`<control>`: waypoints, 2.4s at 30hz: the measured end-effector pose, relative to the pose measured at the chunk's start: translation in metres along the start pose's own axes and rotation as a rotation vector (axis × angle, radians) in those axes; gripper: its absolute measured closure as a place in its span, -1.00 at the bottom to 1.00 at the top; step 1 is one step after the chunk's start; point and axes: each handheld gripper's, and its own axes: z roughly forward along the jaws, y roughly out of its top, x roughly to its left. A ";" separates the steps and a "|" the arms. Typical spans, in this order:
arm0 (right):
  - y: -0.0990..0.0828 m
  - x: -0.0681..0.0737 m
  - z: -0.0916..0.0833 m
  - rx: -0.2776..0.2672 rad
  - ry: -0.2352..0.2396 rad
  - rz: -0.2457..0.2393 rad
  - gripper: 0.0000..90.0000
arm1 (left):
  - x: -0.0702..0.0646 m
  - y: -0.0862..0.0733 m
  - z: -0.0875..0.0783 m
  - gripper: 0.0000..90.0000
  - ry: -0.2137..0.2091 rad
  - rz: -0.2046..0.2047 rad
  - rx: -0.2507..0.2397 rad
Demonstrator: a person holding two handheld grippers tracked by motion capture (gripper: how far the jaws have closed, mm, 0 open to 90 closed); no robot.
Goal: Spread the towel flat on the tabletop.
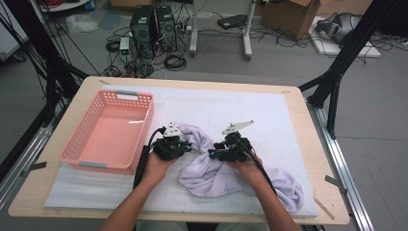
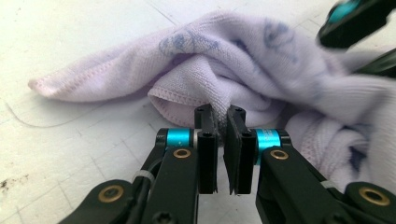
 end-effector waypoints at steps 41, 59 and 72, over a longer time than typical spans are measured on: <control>-0.055 -0.146 -0.117 -0.100 -0.608 0.225 0.92 | 0.034 0.036 -0.010 0.87 0.194 -0.102 -0.154; -0.034 -0.100 -0.100 -0.160 -0.308 0.199 0.20 | 0.007 0.030 0.013 0.11 -0.027 -0.060 -0.160; -0.037 -0.038 -0.057 0.029 -0.118 0.046 0.93 | -0.023 0.034 0.037 0.27 -0.149 0.006 -0.130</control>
